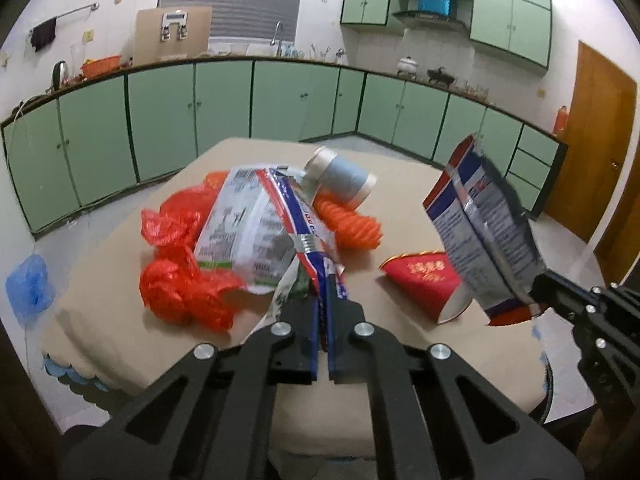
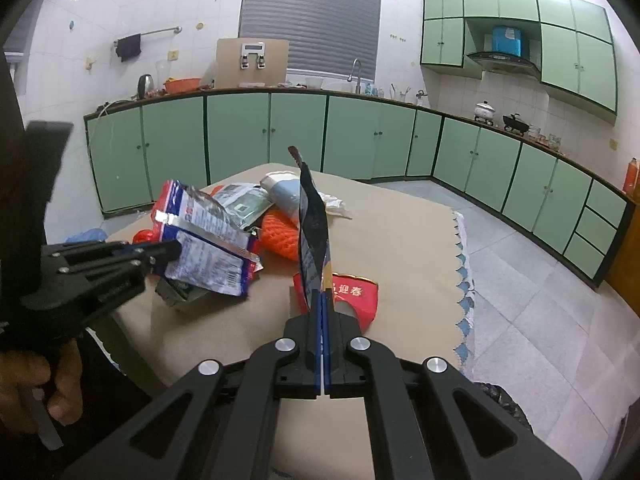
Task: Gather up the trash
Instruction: 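Carry both snack bags over the black bin and open both grippers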
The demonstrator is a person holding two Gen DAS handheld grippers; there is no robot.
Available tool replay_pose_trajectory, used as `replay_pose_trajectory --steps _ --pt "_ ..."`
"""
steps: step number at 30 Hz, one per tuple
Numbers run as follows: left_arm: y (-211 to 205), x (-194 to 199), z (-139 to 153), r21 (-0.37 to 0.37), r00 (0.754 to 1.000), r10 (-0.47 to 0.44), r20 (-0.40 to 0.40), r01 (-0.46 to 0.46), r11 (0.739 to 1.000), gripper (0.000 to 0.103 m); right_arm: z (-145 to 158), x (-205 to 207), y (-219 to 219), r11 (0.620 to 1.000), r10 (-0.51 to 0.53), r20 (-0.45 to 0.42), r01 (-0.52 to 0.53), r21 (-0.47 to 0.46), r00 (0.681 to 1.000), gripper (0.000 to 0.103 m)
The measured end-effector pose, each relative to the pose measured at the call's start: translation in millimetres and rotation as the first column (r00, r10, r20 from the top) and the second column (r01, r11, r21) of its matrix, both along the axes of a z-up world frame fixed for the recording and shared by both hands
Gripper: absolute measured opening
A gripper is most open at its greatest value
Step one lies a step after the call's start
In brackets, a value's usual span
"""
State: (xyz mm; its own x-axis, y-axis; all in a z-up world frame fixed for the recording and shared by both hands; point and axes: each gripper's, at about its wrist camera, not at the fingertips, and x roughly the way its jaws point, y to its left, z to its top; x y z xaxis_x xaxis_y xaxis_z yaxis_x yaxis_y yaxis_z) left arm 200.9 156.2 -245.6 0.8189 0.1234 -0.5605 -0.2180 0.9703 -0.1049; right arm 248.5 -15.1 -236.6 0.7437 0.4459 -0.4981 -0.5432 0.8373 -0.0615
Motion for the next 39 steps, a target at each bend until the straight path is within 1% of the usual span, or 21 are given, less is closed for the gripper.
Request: replay_pose_trajectory --steps 5,11,13,16,19,22,24,26,28,31,33,37,39 --pt "-2.4 -9.9 21.7 -0.002 0.999 -0.01 0.045 0.01 1.0 0.001 8.4 -4.6 -10.6 1.0 -0.009 0.0 0.009 0.026 1.0 0.0" --pt "-6.5 -25.4 49.9 0.007 0.995 -0.037 0.093 0.037 0.999 0.001 27.5 -13.4 -29.2 0.997 -0.027 0.0 0.027 0.068 1.0 0.0" --pt "-13.6 -28.1 57.3 0.017 0.993 -0.064 0.101 0.063 0.998 0.001 33.3 -15.5 -38.3 0.996 -0.041 -0.004 0.041 0.081 0.999 0.0" --pt "-34.9 -30.7 64.7 0.028 0.986 -0.122 0.11 0.119 0.992 0.001 42.5 -19.5 -57.4 0.993 -0.073 -0.008 0.074 0.097 0.997 0.0" --pt "-66.0 -30.8 69.2 0.023 0.972 -0.203 0.115 0.202 0.979 0.001 48.6 -24.4 -79.9 0.988 -0.12 -0.01 0.12 0.099 0.993 0.0" --pt "-104.7 -27.4 71.2 0.029 0.946 -0.302 0.12 0.3 0.953 0.001 51.1 -29.6 -105.6 0.978 -0.183 -0.018 0.183 0.097 0.983 0.0" --pt "-133.7 -22.0 70.4 0.035 0.921 -0.372 0.118 0.37 0.928 0.001 48.7 -31.2 -127.5 0.968 -0.228 -0.036 0.23 0.102 0.973 0.0" --pt "-155.6 -15.3 67.4 0.043 0.899 -0.423 0.115 0.421 0.906 0.001 42.5 -30.8 -150.4 0.953 -0.282 -0.054 0.286 0.097 0.958 0.0" --pt "-180.6 -3.2 58.8 0.043 0.873 -0.477 0.101 0.476 0.879 0.001 35.4 -28.2 -169.7 0.939 -0.323 -0.082 0.33 0.099 0.943 0.0" --pt "-213.6 17.6 36.6 0.025 0.839 -0.541 0.06 0.541 0.841 0.001 14.7 -19.7 -202.0 0.91 -0.394 -0.133 0.407 0.084 0.909 0.0" --pt "-238.9 33.2 16.7 0.026 0.816 -0.578 0.024 0.577 0.816 0.001 -1.5 -12.0 -218.0 0.895 -0.427 -0.164 0.441 0.063 0.889 0.0" --pt "-268.3 57.2 -21.1 0.027 0.784 -0.619 -0.044 0.62 0.784 0.001 -38.7 5.5 -239.2 0.872 -0.474 -0.224 0.489 0.014 0.851 0.0" --pt "-280.0 69.8 -40.3 0.021 0.772 -0.631 -0.08 0.634 0.773 0.001 -56.7 15.3 -247.3 0.86 -0.495 -0.252 0.51 -0.006 0.831 0.001"
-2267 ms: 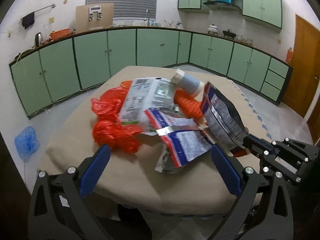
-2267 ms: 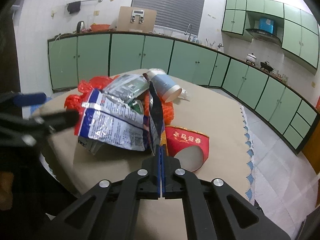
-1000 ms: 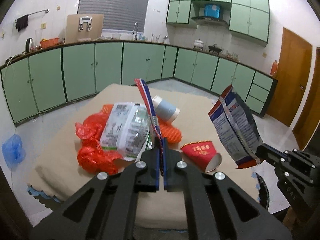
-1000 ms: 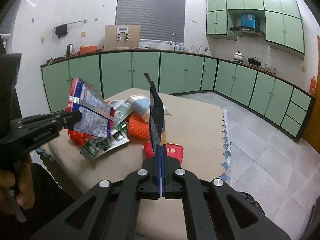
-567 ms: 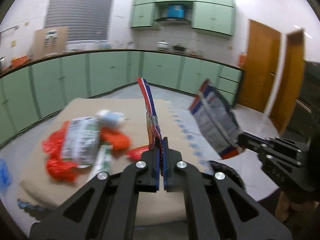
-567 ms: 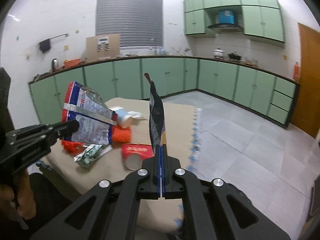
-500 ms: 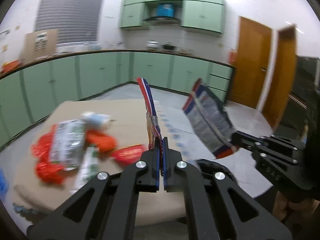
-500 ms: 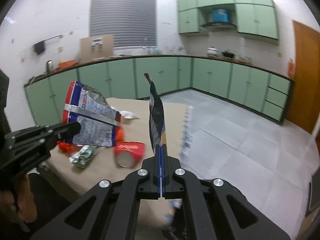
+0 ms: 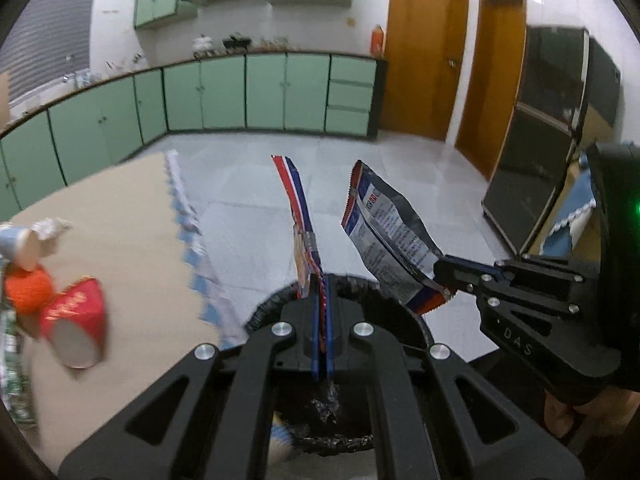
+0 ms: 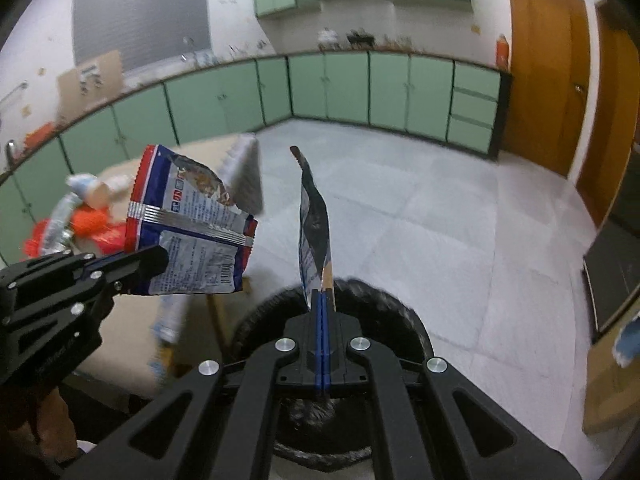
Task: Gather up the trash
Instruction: 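Carry both snack bags over the black bin and open both grippers, then move both open grippers back over the trash on the table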
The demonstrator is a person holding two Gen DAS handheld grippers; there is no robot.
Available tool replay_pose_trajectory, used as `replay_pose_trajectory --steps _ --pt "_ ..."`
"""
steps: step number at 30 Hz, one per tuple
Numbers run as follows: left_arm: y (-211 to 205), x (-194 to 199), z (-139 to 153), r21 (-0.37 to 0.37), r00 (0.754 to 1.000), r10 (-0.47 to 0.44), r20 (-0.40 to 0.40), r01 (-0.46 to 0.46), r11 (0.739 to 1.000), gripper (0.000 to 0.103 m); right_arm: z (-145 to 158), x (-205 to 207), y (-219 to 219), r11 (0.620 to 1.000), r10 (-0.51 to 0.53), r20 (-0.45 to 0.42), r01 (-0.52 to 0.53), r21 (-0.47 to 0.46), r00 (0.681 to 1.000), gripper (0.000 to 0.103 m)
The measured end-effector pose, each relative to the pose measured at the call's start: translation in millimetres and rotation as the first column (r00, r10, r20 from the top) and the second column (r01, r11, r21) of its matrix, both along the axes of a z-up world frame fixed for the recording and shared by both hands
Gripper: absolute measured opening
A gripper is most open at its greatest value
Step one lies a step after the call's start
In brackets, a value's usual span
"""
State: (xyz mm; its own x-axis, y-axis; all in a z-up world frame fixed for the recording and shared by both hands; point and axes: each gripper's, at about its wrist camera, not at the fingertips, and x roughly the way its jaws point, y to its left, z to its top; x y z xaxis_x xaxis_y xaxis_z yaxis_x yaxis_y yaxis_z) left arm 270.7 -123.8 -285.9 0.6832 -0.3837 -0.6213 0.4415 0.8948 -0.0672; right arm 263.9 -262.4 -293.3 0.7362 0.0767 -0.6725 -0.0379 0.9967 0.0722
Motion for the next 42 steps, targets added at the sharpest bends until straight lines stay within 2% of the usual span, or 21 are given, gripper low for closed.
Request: replay_pose_trajectory --steps 3,4,6,9,12,13,14,16,19,21,23,27,28,31,33,35,36,39,42 --pt "-11.9 18.3 -30.4 0.016 0.998 -0.011 -0.055 0.012 1.0 0.006 -23.2 12.5 -14.5 0.999 -0.026 -0.073 0.027 0.02 0.997 0.01" --pt "-13.9 21.0 -37.2 0.027 0.998 -0.012 -0.063 0.013 1.0 0.006 -26.9 14.3 -20.2 0.999 -0.032 -0.082 0.035 0.031 0.996 0.017" --pt "-16.6 29.1 -52.2 0.051 0.996 -0.003 -0.084 0.008 0.999 0.016 -27.9 15.1 -23.6 0.998 -0.051 -0.085 0.054 0.036 0.995 0.026" --pt "-14.0 35.9 -64.6 0.06 0.995 0.016 -0.102 -0.01 0.998 0.027 -26.0 17.3 -31.0 0.996 -0.067 -0.084 0.071 0.046 0.994 0.028" --pt "-2.7 34.2 -57.8 0.052 0.995 0.032 -0.095 -0.027 0.998 0.029 -17.7 18.1 -33.1 0.996 -0.071 -0.077 0.075 0.053 0.995 0.031" --pt "1.3 30.9 -52.2 0.048 0.995 0.039 -0.088 -0.035 0.998 0.032 -15.0 19.7 -35.1 0.996 -0.073 -0.074 0.076 0.049 0.995 0.039" --pt "5.9 27.8 -46.0 0.042 0.996 0.051 -0.076 -0.048 0.998 0.041 -9.5 16.9 -31.8 0.996 -0.078 -0.063 0.08 0.028 0.995 0.045" --pt "25.1 18.5 -24.7 0.033 0.995 0.094 -0.03 -0.093 0.995 0.05 1.9 13.9 -22.7 0.997 -0.083 -0.029 0.083 -0.001 0.996 0.064" --pt "53.2 -4.2 3.2 0.037 0.987 0.156 0.049 -0.158 0.987 0.062 25.3 4.9 -14.3 0.999 -0.051 0.027 0.05 0.022 0.998 0.07" --pt "79.0 -26.5 21.9 0.047 0.968 0.222 0.116 -0.229 0.972 0.072 38.7 0.1 -2.8 0.999 -0.011 0.057 0.009 0.033 0.998 0.07" --pt "100.8 -44.6 34.3 0.059 0.947 0.278 0.16 -0.291 0.955 0.075 50.2 -4.9 11.6 0.999 0.034 0.093 -0.038 0.035 0.995 0.07" --pt "151.7 -82.0 51.8 0.062 0.884 0.409 0.228 -0.432 0.9 0.083 67.2 -12.8 57.8 0.989 0.142 0.153 -0.147 0.024 0.978 0.07" --pt "166.4 -92.4 55.5 0.052 0.861 0.448 0.242 -0.473 0.88 0.085 68.8 -14.9 75.0 0.982 0.178 0.158 -0.185 0.028 0.971 0.07" --pt "200.2 -111.5 63.7 0.026 0.808 0.534 0.248 -0.557 0.83 0.087 70.5 -16.2 112.3 0.968 0.242 0.17 -0.249 0.026 0.955 0.072" --pt "217.7 -116.3 63.4 0.014 0.79 0.569 0.229 -0.587 0.809 0.088 70.2 -16.9 141.7 0.956 0.285 0.172 -0.292 0.014 0.943 0.074" --pt "229.1 -117.5 59.9 0.016 0.787 0.583 0.203 -0.598 0.802 0.089 69.7 -19.0 161.0 0.948 0.307 0.183 -0.316 0.024 0.934 0.084" --pt "239.7 -115.9 60.7 0.017 0.785 0.589 0.194 -0.603 0.798 0.089 68.0 -19.2 170.5 0.939 0.325 0.191 -0.341 0.054 0.926 0.092" --pt "261.9 -117.1 54.3 0.016 0.764 0.62 0.181 -0.632 0.775 0.089 60.3 -12.1 195.3 0.93 0.347 0.155 -0.36 0.072 0.925 0.094" --pt "275.5 -123.9 52.0 -0.001 0.758 0.626 0.184 -0.637 0.771 0.089 52.9 -4.7 218.6 0.934 0.352 0.136 -0.356 0.003 0.926 0.094"
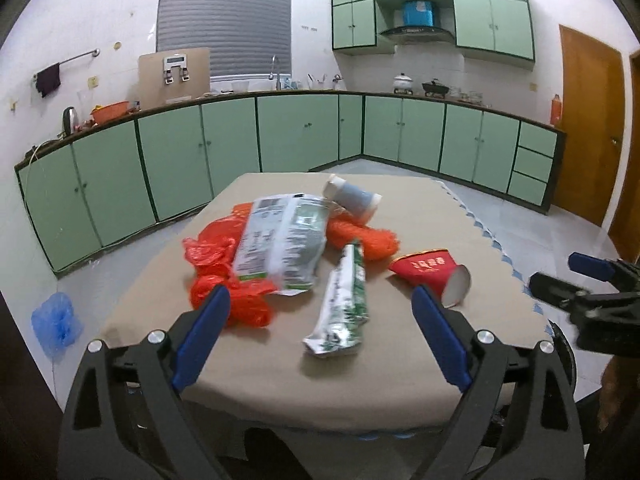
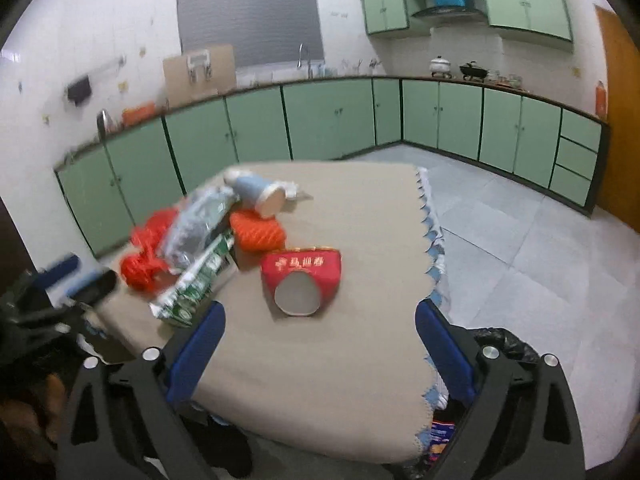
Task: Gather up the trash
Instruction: 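Move both open grippers back over the trash on the table, then grasp the red paper cup with the right gripper while the left grasps the white-green tube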
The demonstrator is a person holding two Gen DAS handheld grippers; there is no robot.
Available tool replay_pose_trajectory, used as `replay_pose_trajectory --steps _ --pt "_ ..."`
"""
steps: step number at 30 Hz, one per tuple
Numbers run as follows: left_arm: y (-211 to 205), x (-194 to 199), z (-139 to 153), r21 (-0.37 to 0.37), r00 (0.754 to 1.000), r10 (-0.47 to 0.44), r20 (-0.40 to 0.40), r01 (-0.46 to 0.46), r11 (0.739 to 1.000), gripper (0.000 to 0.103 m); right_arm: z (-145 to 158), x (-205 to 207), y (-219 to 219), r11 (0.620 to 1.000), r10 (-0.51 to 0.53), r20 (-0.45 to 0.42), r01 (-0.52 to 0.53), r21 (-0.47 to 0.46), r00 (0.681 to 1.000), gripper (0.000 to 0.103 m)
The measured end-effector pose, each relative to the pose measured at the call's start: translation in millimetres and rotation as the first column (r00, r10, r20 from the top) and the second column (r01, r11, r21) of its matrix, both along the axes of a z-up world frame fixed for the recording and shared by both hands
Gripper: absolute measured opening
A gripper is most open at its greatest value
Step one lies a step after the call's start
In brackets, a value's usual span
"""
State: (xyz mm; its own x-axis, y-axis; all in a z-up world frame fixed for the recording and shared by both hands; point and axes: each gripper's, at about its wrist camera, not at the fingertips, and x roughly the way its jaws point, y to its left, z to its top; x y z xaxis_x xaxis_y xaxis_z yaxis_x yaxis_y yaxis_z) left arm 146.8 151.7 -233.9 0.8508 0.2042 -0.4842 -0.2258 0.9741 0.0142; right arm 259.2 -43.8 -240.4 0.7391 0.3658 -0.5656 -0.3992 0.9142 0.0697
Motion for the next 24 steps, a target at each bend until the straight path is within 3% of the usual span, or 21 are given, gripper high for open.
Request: replay_pose_trajectory --steps 13,23,24 --pt "22.8 11.9 -22.1 0.008 1.0 -0.015 0.001 0.015 1.0 0.089 -48.6 55.7 43.3 0.999 -0.033 -0.05 0.032 -0.013 0.998 0.094" --pt "18.2 53.4 -56.4 -0.041 0.991 -0.085 -0.099 0.082 0.996 0.081 -66.5 80.7 43.9 0.998 -0.057 -0.124 0.056 -0.014 0.991 0.094" --pt "18.2 53.0 -56.2 -0.042 0.992 -0.084 -0.095 0.081 0.996 0.081 -68.6 82.4 42.6 0.999 -0.049 -0.134 0.049 -0.004 0.99 0.088"
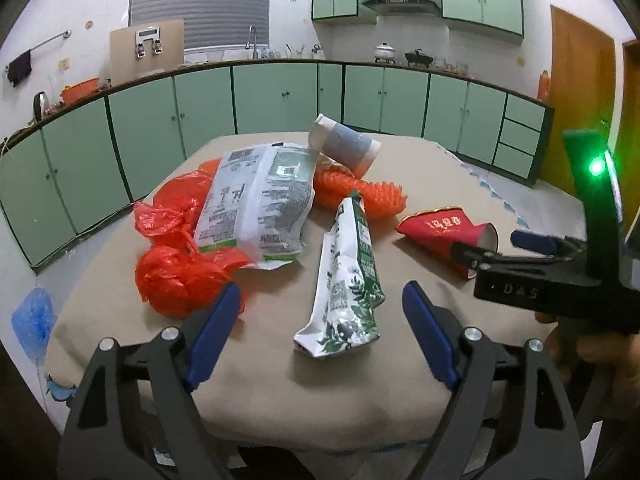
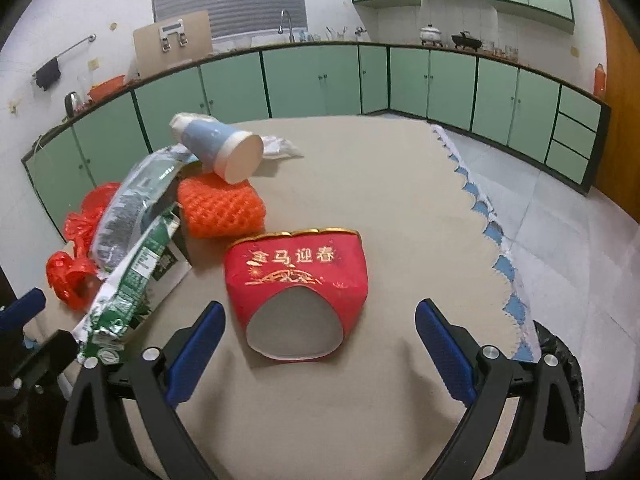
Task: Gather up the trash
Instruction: 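Grasp the red paper cup with the right gripper while the left grasps the white-green tube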
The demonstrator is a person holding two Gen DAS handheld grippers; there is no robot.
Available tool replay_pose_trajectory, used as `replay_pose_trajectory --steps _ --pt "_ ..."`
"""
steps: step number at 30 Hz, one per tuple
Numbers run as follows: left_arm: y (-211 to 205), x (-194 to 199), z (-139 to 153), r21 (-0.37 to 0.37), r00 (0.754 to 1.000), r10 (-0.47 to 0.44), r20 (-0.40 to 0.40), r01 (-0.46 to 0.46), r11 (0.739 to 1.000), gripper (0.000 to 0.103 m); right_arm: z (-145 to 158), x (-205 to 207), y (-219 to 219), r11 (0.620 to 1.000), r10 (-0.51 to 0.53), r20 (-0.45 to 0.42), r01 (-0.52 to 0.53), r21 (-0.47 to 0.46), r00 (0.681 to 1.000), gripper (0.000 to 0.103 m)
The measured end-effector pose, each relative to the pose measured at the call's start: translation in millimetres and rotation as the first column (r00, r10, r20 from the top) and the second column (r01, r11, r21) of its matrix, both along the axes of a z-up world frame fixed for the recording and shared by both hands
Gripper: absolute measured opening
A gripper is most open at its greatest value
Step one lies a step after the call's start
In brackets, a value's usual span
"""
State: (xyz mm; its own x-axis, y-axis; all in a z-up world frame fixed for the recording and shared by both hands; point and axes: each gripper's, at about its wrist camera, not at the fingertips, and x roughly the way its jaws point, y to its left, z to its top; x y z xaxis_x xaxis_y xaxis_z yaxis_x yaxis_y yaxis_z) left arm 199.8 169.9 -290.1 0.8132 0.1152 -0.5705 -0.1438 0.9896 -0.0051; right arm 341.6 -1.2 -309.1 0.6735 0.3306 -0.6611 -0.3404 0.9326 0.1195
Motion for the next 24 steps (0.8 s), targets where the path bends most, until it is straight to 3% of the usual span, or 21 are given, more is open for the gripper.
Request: replay_pose_trajectory --steps 1,2,8,15,20,22,24 --pt "0.0 -0.9 0.6 0.001 1.0 0.001 0.005 -0.001 1.0 0.081 -1.7 2.0 -1.3 1.0 0.014 -0.014 -0.014 0.018 1.0 0.065" --pt "-0.1 -1.8 0.5 0.003 1.0 0.003 0.007 -0.003 1.0 0.081 -3.0 3.4 -2.9 0.999 0.025 -0.03 -0.024 0.035 0.999 0.058" --pt "-1.9 -2.6 -2.6 0.006 1.0 0.0 -0.005 0.0 1.0 0.081 2.1 -5.1 -17.9 0.998 0.019 -0.01 -0.018 0.062 1.0 0.055" --pt "-10.0 1.2 -10.6 0.023 0.999 -0.009 -0.032 0.01 1.0 0.081 29.9 -30.7 -39.8 0.998 0.016 0.061 -0.02 0.067 0.998 0.053" --pt "-4.1 6.1 -13.4 -0.049 0.996 0.003 -0.092 -0.007 0.999 0.081 47.9 -44.1 -49.5 0.997 0.027 0.085 -0.033 0.077 0.996 0.052" --pt "-5.0 9.7 -12.2 -0.046 0.993 0.009 -0.118 -0.015 0.999 0.081 52.0 -48.8 -52.3 0.996 0.031 0.091 -0.038 0.077 0.995 0.05" --pt "-8.2 14.4 -11.3 -0.026 0.991 0.007 -0.137 -0.011 1.0 0.081 51.8 -50.1 -53.3 0.996 0.043 0.082 -0.049 0.071 0.996 0.008"
